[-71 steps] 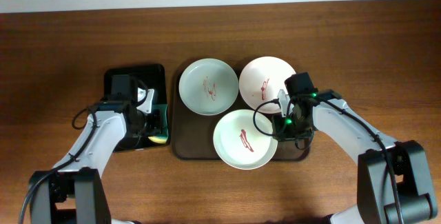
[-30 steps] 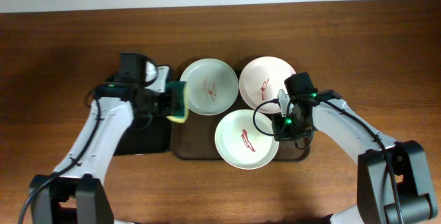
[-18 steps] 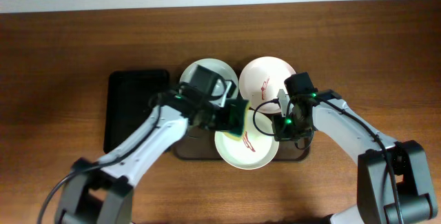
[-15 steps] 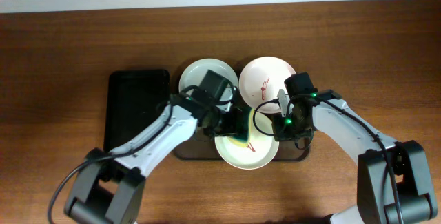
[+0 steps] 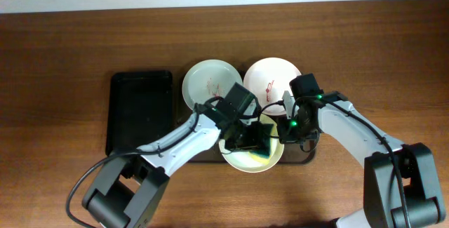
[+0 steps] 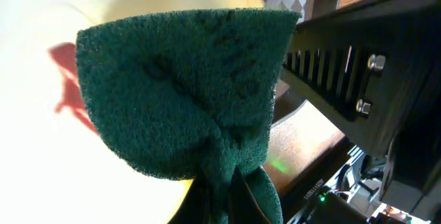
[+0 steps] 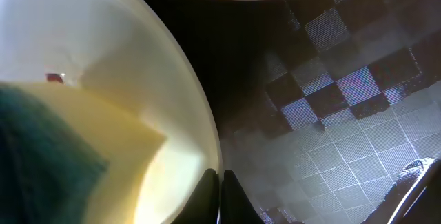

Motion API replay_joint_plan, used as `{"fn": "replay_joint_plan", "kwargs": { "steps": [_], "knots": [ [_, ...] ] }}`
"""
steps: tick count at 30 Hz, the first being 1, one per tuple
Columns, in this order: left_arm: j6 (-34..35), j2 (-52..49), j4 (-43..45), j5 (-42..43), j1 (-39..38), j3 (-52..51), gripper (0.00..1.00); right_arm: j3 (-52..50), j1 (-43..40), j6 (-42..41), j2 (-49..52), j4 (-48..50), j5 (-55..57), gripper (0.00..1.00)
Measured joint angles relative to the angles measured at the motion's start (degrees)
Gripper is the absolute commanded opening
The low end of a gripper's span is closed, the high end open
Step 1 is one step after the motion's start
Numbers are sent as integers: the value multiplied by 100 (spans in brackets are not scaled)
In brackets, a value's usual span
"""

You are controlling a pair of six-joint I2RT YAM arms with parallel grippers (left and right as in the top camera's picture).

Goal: Clean dirty plates on tray and stack at the side

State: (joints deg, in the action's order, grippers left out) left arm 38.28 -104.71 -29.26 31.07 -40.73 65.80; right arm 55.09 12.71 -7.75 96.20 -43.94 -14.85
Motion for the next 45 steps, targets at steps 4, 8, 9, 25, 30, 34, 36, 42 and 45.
{"fn": "replay_joint_plan", "kwargs": {
  "steps": [4, 8, 9, 25, 30, 34, 36, 42, 45],
  "knots": [
    [166, -33, 2, -129, -107, 0, 0, 0, 0, 0, 0, -31, 2, 4],
    [210, -249, 20, -170, -129, 0, 0, 0, 0, -4, 0, -42, 0, 4],
    [210, -299, 24, -168, -133, 0, 0, 0, 0, -2, 0, -42, 0, 4],
    [166, -315, -632, -1797, -90, 192, 0, 20, 15, -59, 7, -105, -76, 4],
    [114, -319, -772, -2175, 118, 186, 0, 20, 15, -59, 9, -127, -42, 5],
    [-37, -319, -807, -2249, 232, 188, 0, 20, 15, -57, 9, -120, -70, 42],
    [-87, -319, -809, -2258, 243, 188, 0, 20, 15, -39, 9, -35, -214, 44],
    [-120, -319, -811, -2273, 240, 186, 0, 20, 15, -98, 13, 616, -870, 43],
    [-120, -319, -811, -2273, 240, 186, 0, 20, 15, -216, 17, 885, -994, 41]
  ]
}}
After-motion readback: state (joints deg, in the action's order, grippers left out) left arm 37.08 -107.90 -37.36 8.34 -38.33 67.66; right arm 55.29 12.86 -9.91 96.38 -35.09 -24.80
